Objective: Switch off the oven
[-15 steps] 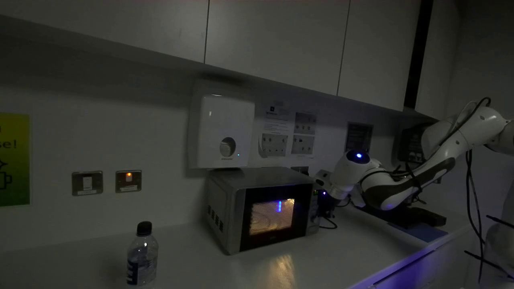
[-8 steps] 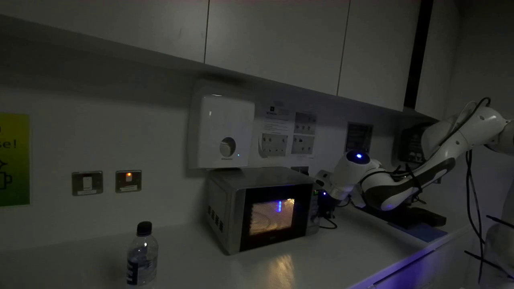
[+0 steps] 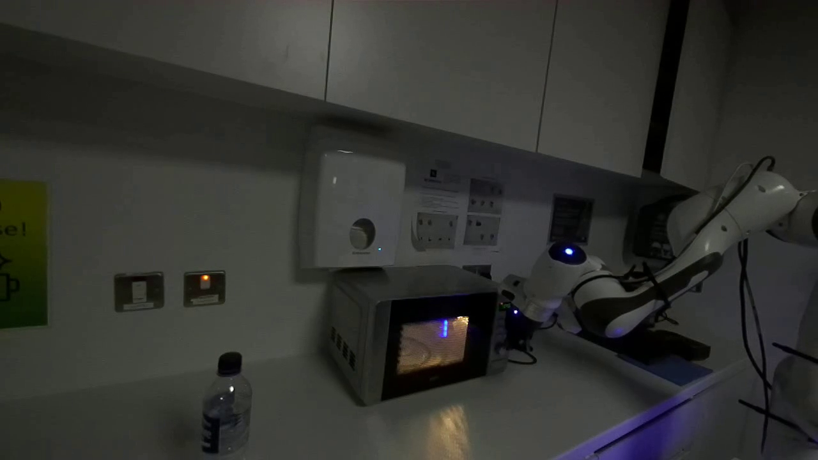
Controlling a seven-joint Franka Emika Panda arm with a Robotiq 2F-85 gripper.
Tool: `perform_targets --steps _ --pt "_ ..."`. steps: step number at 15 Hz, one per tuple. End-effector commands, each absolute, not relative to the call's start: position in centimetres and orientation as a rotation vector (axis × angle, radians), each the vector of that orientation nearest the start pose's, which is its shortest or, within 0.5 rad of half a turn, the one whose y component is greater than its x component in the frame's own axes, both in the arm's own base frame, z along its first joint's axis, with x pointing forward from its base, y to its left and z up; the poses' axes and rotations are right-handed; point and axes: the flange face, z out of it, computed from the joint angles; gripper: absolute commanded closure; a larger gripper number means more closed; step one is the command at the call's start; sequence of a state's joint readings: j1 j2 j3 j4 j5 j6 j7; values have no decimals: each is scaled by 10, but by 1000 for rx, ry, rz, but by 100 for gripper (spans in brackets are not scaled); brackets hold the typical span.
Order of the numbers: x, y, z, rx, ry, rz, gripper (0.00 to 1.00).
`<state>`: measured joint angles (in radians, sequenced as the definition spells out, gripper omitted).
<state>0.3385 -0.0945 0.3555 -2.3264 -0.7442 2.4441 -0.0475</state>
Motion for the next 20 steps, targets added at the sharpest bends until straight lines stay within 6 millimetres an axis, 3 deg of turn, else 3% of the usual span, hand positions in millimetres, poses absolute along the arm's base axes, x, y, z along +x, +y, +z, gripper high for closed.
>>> perform_targets --steps 1,20 --pt "398 327 398 -2865 -2137 -662 100" --pt "405 323 398 -2867 -2233 -686 100"
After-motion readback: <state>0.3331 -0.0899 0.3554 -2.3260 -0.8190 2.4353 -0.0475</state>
